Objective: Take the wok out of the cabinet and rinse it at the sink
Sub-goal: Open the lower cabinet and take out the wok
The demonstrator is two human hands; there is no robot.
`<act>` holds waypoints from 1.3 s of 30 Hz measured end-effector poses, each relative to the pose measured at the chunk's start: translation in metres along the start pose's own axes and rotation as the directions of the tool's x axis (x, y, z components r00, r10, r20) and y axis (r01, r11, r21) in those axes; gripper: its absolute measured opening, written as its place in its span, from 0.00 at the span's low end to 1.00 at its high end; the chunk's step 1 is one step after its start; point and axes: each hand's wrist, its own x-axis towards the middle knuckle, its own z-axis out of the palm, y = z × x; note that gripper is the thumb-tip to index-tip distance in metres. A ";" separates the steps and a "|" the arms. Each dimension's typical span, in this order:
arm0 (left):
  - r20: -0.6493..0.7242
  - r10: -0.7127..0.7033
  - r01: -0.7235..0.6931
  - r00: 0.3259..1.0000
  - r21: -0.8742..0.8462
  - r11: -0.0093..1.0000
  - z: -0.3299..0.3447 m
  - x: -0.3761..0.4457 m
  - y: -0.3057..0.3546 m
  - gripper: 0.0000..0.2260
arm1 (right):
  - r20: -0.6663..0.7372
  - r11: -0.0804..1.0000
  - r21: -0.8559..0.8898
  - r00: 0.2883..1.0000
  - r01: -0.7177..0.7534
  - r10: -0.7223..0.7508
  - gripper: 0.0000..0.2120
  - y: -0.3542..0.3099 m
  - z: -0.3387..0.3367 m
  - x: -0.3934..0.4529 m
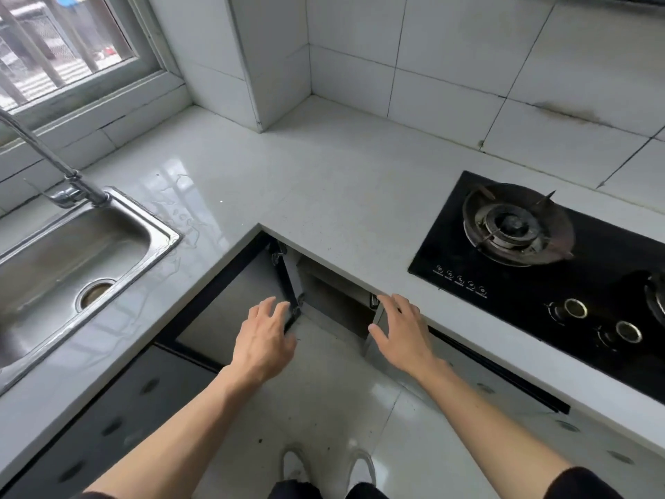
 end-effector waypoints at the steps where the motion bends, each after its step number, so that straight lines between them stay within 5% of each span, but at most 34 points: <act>1: 0.014 0.006 -0.006 1.000 -0.011 1.000 0.002 -0.002 0.004 0.25 | 0.003 1.000 0.011 1.000 -0.005 0.005 0.29 0.002 0.000 -0.003; 20: 0.119 0.266 -0.262 0.957 -0.049 0.964 0.063 0.067 -0.059 0.22 | -0.001 0.988 -0.068 0.990 -0.140 0.140 0.27 -0.045 0.111 0.002; 30: -0.121 0.461 -0.470 0.879 -0.052 0.881 0.219 0.197 -0.067 0.24 | -0.280 0.993 -0.049 0.956 -0.108 0.090 0.27 0.015 0.246 0.098; 39: -0.423 0.566 -0.638 0.708 -0.040 0.769 0.344 0.288 -0.063 0.23 | -0.558 0.960 -0.245 0.830 -0.139 -0.022 0.35 0.092 0.335 0.207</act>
